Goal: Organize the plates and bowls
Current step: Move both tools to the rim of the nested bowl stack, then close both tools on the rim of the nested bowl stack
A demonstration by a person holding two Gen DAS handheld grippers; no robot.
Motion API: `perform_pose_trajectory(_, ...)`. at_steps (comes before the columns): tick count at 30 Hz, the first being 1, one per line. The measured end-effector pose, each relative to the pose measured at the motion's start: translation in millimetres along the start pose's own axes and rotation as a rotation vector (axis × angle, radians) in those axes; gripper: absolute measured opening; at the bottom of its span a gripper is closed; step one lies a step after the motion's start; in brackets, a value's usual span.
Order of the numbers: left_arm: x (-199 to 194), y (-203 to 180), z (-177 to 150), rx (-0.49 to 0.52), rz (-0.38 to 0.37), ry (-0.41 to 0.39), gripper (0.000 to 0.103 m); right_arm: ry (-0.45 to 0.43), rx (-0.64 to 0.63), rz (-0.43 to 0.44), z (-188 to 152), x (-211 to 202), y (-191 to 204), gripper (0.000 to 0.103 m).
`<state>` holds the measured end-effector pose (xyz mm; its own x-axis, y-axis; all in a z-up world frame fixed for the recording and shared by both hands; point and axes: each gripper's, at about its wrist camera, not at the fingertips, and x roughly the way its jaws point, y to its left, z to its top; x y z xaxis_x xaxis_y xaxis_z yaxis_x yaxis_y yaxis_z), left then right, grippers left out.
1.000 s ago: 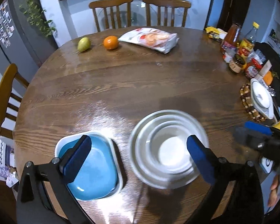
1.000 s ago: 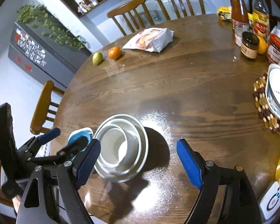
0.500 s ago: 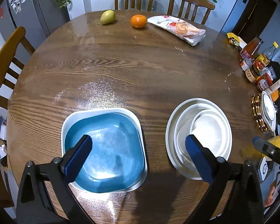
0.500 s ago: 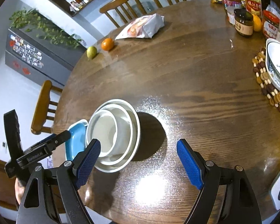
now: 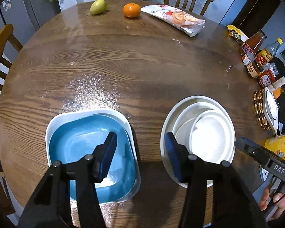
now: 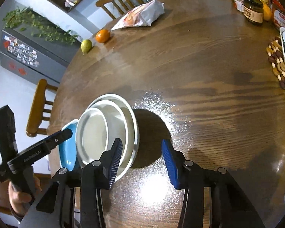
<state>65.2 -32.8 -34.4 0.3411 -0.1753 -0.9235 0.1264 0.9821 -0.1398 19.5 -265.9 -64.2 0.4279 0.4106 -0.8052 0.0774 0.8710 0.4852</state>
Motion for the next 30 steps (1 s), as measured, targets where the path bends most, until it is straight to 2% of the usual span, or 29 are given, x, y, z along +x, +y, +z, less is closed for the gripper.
perform_pose_trajectory(2,1,-1,0,0.006,-0.009,0.003,0.049,-0.004,-0.007,-0.013,1,0,1,0.039)
perform_pose_trajectory(4,1,-3,0,0.016,-0.005,0.004,0.047,-0.003,-0.009,-0.025,1,1,0,0.039)
perform_pose_trajectory(6,4,-4,1,0.026,0.0,0.013,0.04,-0.002,-0.009,-0.033,2,2,0,0.036)
perform_pose_trajectory(21,8,-5,3,0.057,-0.012,0.03,0.04,0.018,-0.012,-0.052,3,6,2,0.034)
perform_pose_trajectory(30,13,-10,3,0.09,0.011,0.045,0.043,0.048,-0.017,-0.066,4,14,2,0.034)
